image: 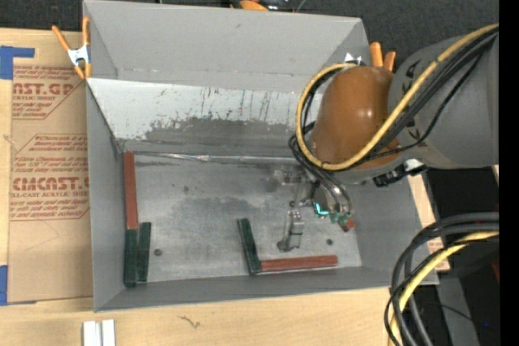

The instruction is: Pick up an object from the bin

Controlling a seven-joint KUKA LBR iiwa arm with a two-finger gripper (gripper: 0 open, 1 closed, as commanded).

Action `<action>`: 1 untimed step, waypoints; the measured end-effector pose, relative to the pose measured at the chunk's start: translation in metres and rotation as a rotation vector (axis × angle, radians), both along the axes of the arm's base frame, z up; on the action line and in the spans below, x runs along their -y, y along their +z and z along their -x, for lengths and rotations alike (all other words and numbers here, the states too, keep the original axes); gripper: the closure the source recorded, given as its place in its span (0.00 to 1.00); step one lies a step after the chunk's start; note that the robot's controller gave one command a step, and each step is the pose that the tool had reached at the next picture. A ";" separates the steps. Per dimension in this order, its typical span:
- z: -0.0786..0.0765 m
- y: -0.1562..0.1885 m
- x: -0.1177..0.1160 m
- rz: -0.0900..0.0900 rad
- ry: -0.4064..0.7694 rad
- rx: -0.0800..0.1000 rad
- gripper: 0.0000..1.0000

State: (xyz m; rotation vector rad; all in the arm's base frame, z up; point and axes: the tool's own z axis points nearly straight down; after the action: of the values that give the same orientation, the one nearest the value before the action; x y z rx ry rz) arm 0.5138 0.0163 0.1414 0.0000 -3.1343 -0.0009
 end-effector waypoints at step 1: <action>0.028 -0.067 -0.048 -0.002 0.509 0.015 0.00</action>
Offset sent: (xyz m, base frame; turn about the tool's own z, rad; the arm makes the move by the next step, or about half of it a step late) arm -0.0294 0.0467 -0.0667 -0.5058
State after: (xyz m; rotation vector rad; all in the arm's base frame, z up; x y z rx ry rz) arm 0.4860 0.0647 0.0746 0.7921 -3.0476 -0.0013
